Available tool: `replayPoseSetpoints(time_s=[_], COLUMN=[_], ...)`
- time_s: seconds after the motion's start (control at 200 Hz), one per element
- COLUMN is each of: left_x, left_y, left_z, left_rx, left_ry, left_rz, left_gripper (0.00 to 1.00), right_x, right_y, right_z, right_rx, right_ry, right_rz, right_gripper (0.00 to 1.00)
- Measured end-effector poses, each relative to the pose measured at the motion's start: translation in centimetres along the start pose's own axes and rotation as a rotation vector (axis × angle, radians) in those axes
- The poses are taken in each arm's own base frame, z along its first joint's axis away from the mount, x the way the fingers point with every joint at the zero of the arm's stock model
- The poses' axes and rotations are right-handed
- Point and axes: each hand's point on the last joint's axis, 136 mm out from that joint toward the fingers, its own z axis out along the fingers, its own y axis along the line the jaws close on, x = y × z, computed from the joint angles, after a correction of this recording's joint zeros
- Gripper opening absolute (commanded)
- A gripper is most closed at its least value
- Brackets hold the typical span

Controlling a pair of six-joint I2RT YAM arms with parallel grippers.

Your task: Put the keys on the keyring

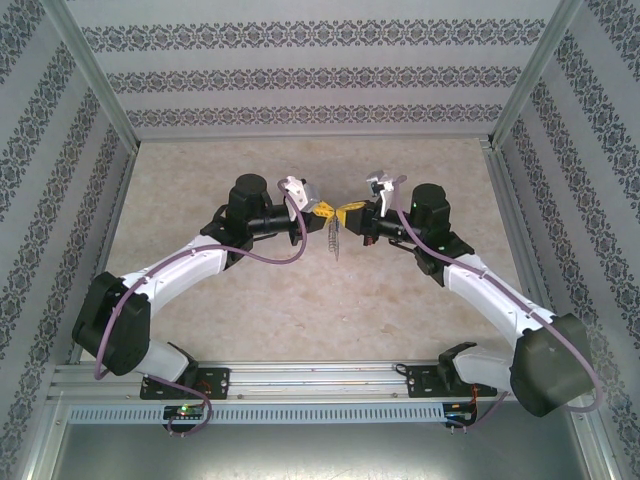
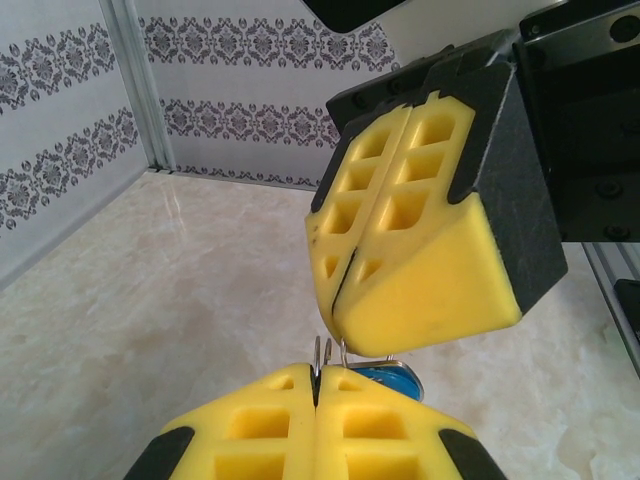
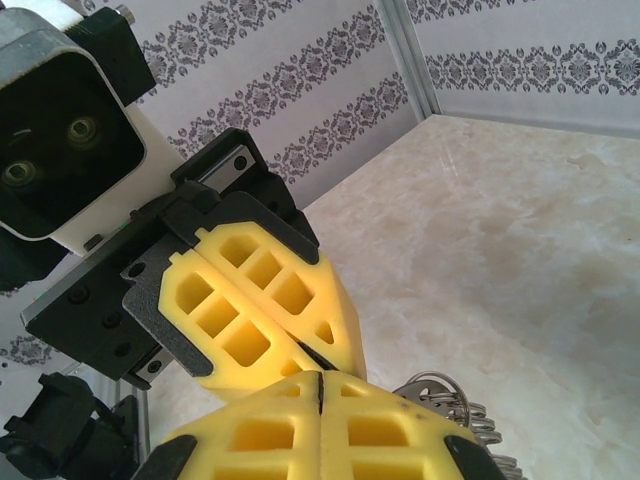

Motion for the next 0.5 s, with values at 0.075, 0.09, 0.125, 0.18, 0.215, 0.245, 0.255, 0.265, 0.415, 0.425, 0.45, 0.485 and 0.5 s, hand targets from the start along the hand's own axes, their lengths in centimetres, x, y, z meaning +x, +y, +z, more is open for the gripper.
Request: replayPoseSetpoints(time_s=[0.075, 0.09, 0.125, 0.18, 0.215, 0.245, 0.255, 0.265, 0.415, 0.425, 0.45, 0.485, 0.5], left_x=[-0.02, -0.04, -0.06, -0.11, -0.1, -0.1, -0.1, -0.09, -0.07, -0.07, -0.06, -0.06, -0.06], left_y=[0.01, 0.02, 0.05, 0.08, 0.09, 0.1, 0.1, 0.1, 0.1, 0.09, 0.1, 0.1, 0.1], left_z=[0.0, 0.0, -0.01, -0.01, -0.01, -0.01, -0.01, -0.01, -0.01, -0.01, -0.02, -0.02, -0.02], left_rx=[0.0, -0.001, -0.002, -0.003, -0.004, -0.004, -0.004, -0.005, -0.004, -0.004, -0.004, -0.004, -0.004], left_ry=[0.0, -0.001, -0.001, -0.002, -0.001, -0.001, -0.001, -0.001, 0.0, 0.0, 0.0, 0.0, 0.0], left_rz=[0.0, 0.001, 0.001, 0.002, 0.002, 0.002, 0.002, 0.002, 0.001, 0.001, 0.0, 0.001, 0.001], left_gripper=[0.0, 0.0, 0.0, 0.0, 0.0, 0.0, 0.0, 0.0, 0.0, 0.0, 0.0, 0.0, 0.0], right_x=[-0.11, -0.16, -0.18, -0.24, -0.24, -0.24, -0.24, -0.23, -0.13, -0.14, -0.12, -0.2, -0.22], right_y=[0.0, 0.01, 0.01, 0.01, -0.02, -0.08, -0.08, -0.09, -0.15, -0.14, -0.14, -0.15, -0.16], right_z=[0.04, 0.04, 0.06, 0.07, 0.09, 0.1, 0.11, 0.12, 0.19, 0.2, 0.22, 0.22, 0.22], right_rx=[0.0, 0.0, 0.0, 0.0, 0.001, 0.003, 0.003, 0.003, 0.01, 0.01, 0.012, 0.015, 0.016], right_ry=[0.001, 0.0, 0.0, 0.0, 0.0, 0.0, 0.0, 0.001, 0.004, 0.004, 0.006, 0.007, 0.008], right_rz=[-0.003, -0.004, -0.004, -0.006, -0.006, -0.006, -0.006, -0.005, -0.02, -0.021, -0.025, -0.03, -0.031], right_gripper=[0.0, 0.0, 0.0, 0.0, 0.0, 0.0, 0.0, 0.0, 0.0, 0.0, 0.0, 0.0, 0.0])
